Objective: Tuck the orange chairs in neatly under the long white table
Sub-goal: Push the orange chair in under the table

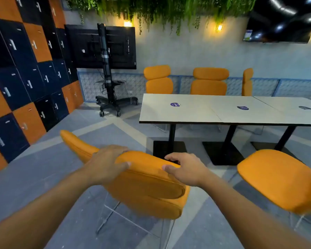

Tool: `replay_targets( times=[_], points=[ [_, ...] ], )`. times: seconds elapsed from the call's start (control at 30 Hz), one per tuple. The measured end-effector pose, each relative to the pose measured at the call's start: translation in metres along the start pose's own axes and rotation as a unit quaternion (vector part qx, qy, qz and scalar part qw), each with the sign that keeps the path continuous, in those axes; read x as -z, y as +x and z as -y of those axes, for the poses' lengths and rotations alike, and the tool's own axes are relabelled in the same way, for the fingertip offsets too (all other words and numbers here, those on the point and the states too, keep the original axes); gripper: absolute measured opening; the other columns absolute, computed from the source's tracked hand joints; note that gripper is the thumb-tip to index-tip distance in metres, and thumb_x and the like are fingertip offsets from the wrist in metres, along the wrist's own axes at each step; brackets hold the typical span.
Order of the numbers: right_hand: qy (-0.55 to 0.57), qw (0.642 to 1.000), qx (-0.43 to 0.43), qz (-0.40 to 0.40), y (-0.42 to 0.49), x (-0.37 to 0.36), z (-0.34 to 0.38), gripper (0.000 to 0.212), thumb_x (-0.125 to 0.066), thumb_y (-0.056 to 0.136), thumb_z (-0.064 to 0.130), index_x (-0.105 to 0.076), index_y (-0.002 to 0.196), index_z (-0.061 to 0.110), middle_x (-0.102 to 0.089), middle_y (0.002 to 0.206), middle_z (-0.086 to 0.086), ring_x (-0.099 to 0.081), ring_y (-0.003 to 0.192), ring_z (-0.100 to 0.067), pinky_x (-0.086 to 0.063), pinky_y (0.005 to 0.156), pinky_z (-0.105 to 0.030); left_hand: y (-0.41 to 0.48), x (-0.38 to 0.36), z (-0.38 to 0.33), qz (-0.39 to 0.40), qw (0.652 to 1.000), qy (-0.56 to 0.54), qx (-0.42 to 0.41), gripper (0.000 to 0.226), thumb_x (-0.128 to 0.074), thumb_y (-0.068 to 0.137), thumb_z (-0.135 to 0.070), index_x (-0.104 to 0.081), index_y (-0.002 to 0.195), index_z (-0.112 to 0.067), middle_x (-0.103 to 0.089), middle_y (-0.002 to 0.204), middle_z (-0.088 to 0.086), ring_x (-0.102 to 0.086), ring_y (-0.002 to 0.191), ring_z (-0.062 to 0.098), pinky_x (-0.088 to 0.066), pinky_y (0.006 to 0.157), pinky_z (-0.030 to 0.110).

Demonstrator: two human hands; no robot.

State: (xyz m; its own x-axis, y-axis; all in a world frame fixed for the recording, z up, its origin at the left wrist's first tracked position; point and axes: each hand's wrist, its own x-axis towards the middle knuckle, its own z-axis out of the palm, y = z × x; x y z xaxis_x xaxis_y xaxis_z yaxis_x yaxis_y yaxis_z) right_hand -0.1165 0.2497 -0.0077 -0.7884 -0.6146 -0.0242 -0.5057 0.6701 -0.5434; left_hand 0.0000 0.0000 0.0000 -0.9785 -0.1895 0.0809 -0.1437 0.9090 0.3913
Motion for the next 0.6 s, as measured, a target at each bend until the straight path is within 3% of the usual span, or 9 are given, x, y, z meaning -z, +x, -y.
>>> replay_targets(
  times=[0.17,0.37,0.43,0.5,0.6],
  points=[
    [-0.049,0.997,-0.028,-0.055,0.011,-0.043,0.042,0.054,-0.044,0.097,0.064,-0.046,0.145,0.039,-0.05,0.149,0.01,-0.046,0.136,-0.02,-0.026,0.113,-0.051,-0.003,0.003,0.05,0.006,1.0,0.016,-0.002,0.067,-0.043,0.09,-0.066,-0.038,0.146,-0.03,-0.032,0.156,-0.003,-0.025,0.145,0.019,-0.025,0.117,0.047],
    [-0.081,0.994,-0.051,-0.06,0.037,-0.073,0.057,0.057,-0.036,0.097,0.069,-0.05,0.142,0.037,-0.054,0.146,0.006,-0.049,0.133,-0.02,-0.033,0.111,-0.049,0.018,-0.003,0.096,0.01,0.999,0.045,-0.002,0.101,-0.008,0.067,-0.093,-0.041,0.143,-0.036,-0.036,0.154,-0.006,-0.024,0.146,0.022,-0.024,0.115,0.054],
    [-0.086,0.994,-0.045,-0.057,0.049,-0.08,0.06,0.059,-0.033,0.097,0.069,-0.054,0.139,0.034,-0.059,0.141,0.004,-0.053,0.129,-0.022,-0.039,0.108,-0.048,0.029,-0.007,0.108,0.013,0.998,0.059,-0.005,0.099,-0.003,0.068,-0.093,-0.043,0.141,-0.039,-0.036,0.154,-0.008,-0.023,0.146,0.022,-0.021,0.117,0.054],
    [-0.071,0.996,-0.043,-0.025,0.06,-0.086,0.064,0.06,-0.03,0.098,0.07,-0.063,0.13,0.031,-0.066,0.127,0.001,-0.059,0.117,-0.024,-0.048,0.098,-0.047,0.04,-0.012,0.12,0.023,0.997,0.072,0.001,0.094,-0.001,0.073,-0.091,-0.045,0.139,-0.041,-0.039,0.153,-0.009,-0.025,0.146,0.021,-0.02,0.117,0.053],
    [-0.085,0.995,-0.042,0.013,0.071,-0.094,0.071,0.067,-0.02,0.097,0.073,-0.067,0.09,0.026,-0.067,0.087,0.0,-0.062,0.084,-0.025,-0.054,0.077,-0.044,0.054,-0.016,0.131,0.035,0.996,0.078,0.01,0.094,0.004,0.074,-0.089,-0.052,0.132,-0.04,-0.052,0.142,-0.011,-0.039,0.138,0.021,-0.024,0.114,0.053]
  ],
)
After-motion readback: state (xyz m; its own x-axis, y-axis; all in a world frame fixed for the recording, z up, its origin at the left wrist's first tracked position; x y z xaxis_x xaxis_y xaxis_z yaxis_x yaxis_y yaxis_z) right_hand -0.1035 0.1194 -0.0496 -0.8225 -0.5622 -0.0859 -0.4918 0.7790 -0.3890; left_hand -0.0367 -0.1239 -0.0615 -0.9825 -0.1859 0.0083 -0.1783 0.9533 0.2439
